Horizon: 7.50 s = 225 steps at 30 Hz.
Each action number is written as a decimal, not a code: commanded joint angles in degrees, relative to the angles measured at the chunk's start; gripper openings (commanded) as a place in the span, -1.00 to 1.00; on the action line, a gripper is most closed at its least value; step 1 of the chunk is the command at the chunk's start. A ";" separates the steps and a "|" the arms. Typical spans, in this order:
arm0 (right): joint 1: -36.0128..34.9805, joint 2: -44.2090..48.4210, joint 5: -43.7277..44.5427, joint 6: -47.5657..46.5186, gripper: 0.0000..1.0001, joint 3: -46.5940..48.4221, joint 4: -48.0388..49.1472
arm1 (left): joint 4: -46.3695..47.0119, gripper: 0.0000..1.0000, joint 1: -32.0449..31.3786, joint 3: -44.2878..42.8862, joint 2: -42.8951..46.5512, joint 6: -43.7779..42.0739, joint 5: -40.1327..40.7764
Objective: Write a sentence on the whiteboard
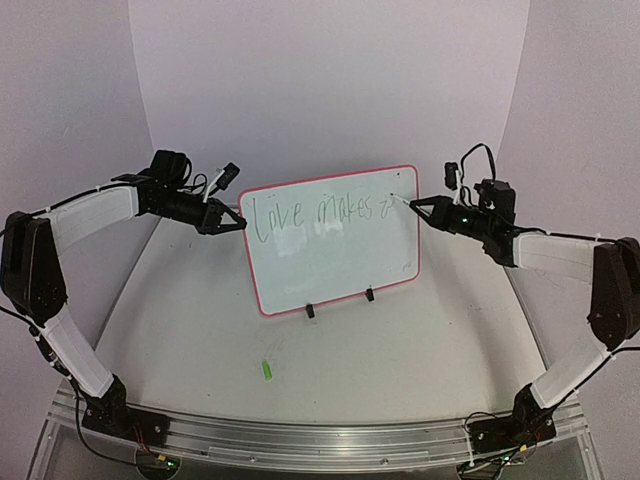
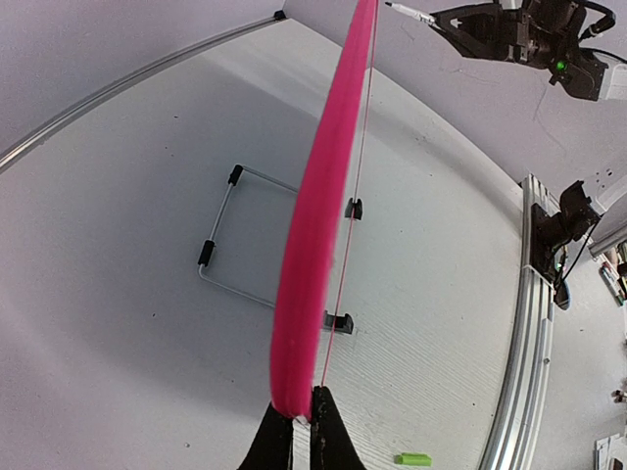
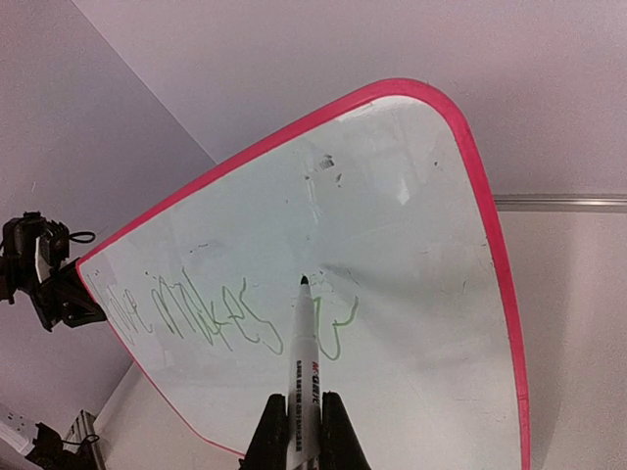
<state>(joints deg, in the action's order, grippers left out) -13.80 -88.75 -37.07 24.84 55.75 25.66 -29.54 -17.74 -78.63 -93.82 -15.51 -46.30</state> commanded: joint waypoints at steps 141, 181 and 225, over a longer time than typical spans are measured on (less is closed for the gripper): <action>-29.62 -26.27 -4.20 -6.93 -1.00 11.93 2.30 | -2.32 -1.00 -2.74 0.83 1.58 -1.63 2.79; -29.93 -22.27 8.37 -5.70 -1.00 8.65 5.80 | -2.31 -1.00 -2.84 0.69 1.30 -1.67 2.59; -31.43 -20.89 3.91 -2.07 -1.00 7.03 12.47 | -2.38 -1.00 -2.83 0.67 1.60 -1.78 2.62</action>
<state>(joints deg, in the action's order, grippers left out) -45.45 -115.72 -33.50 21.68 64.24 32.71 -29.78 -19.35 -78.61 -92.99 -15.25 -44.62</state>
